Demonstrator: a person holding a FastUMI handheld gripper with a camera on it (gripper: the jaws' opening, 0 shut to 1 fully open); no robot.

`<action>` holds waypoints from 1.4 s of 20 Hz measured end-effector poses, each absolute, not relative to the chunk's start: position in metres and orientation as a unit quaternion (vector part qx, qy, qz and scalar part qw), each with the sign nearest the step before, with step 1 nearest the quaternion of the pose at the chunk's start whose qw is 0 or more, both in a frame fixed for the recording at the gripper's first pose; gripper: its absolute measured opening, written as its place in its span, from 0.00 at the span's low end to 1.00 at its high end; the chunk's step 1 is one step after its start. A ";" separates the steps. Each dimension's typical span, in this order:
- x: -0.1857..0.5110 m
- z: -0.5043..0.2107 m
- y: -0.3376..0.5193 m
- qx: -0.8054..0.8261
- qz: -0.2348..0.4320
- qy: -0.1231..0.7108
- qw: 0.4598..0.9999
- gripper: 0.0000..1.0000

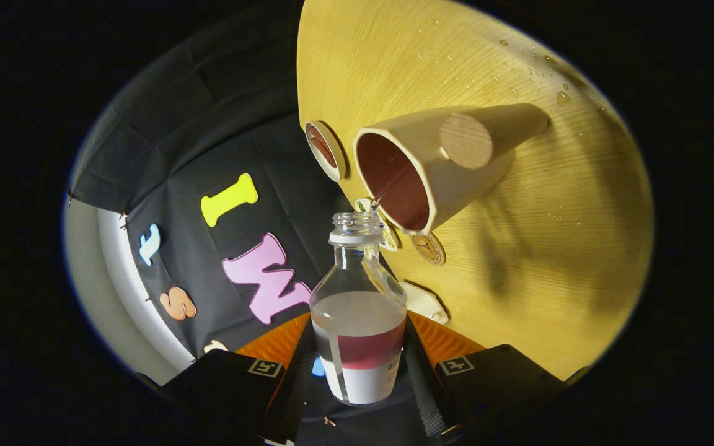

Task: Take the bottle from table, then pour the juice into the cup, finally place the bottle on the coaster

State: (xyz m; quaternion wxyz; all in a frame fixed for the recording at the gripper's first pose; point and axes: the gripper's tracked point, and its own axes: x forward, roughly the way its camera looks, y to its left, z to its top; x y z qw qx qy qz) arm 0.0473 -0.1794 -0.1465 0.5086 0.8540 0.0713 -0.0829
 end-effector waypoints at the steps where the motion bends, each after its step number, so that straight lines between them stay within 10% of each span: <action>1: 0.048 -0.145 -0.181 0.857 -0.083 0.068 0.504 0.75; 28: 0.064 -0.084 -0.198 0.912 -0.083 -0.078 0.393 0.76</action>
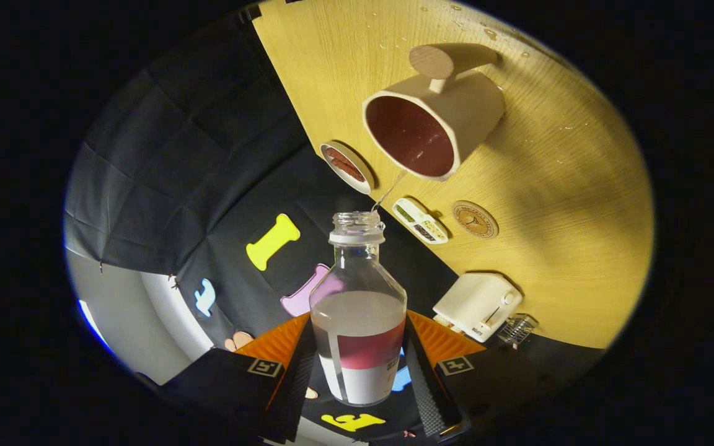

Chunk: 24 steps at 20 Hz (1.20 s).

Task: Take the bottle from table, then pour the juice into the cup, finally place the bottle on the coaster

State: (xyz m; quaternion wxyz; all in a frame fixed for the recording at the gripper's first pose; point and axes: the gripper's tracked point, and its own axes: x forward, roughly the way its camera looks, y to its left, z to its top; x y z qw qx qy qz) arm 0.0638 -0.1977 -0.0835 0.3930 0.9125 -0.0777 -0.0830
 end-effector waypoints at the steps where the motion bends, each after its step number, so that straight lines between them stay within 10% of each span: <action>1: 0.060 -0.083 -0.201 0.912 -0.083 -0.090 0.391 0.76; 17: 0.062 -0.072 -0.211 0.910 -0.088 -0.133 0.382 0.76; 24: 0.064 -0.085 -0.189 0.871 -0.092 -0.109 0.471 0.76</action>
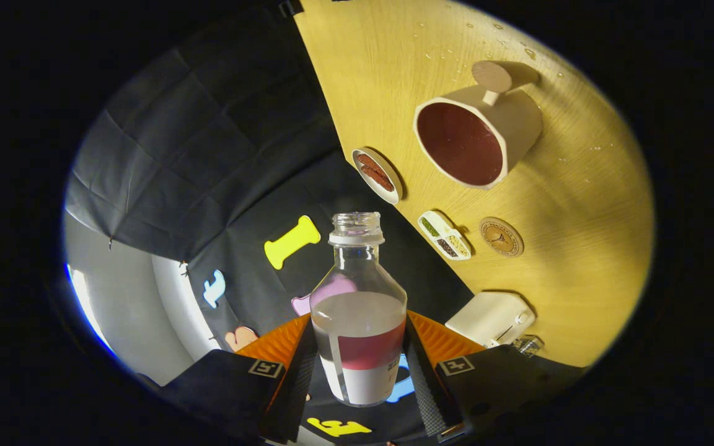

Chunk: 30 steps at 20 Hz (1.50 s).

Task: Take the bottle from table, then pour the juice into the cup, finally place the bottle on the coaster

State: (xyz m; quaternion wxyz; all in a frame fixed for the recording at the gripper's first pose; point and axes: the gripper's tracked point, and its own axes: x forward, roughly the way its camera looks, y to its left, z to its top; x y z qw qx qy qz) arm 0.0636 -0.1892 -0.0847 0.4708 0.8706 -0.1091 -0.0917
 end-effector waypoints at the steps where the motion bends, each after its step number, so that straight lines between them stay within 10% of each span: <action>1: 0.062 -0.088 -0.187 0.858 -0.092 -0.105 0.494 0.75; 18: 0.082 -0.095 -0.166 0.429 -0.110 -0.005 0.896 0.75; 30: 0.123 -0.063 -0.134 0.032 -0.169 -0.029 0.985 0.75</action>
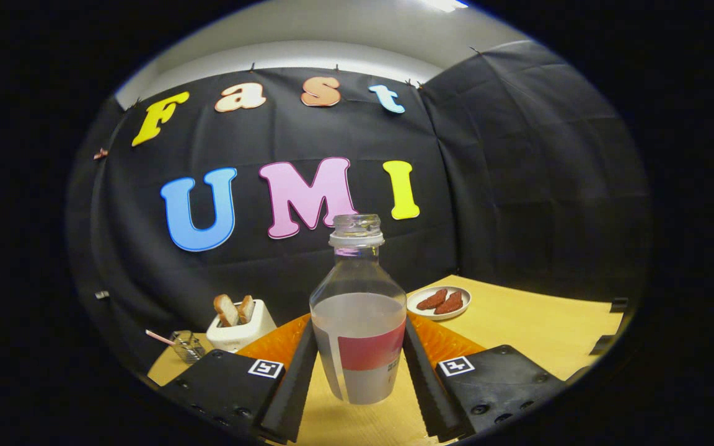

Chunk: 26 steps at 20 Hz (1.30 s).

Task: Take the bottle from table, then pour the juice into the cup, finally place the bottle on the coaster

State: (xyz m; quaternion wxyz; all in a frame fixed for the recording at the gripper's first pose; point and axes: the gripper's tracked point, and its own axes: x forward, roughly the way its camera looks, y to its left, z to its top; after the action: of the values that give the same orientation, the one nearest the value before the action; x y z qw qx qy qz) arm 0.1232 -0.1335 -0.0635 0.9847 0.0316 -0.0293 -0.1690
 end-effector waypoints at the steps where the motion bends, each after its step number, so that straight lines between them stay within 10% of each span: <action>1: 0.135 -0.071 -0.131 0.014 -0.172 -0.024 0.985 0.75; 26: 0.235 -0.189 -0.147 -0.025 -0.251 0.019 0.967 0.76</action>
State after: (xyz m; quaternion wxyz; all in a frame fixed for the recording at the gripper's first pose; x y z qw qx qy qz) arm 0.2345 -0.1468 -0.1886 0.9675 -0.0253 0.0187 -0.2510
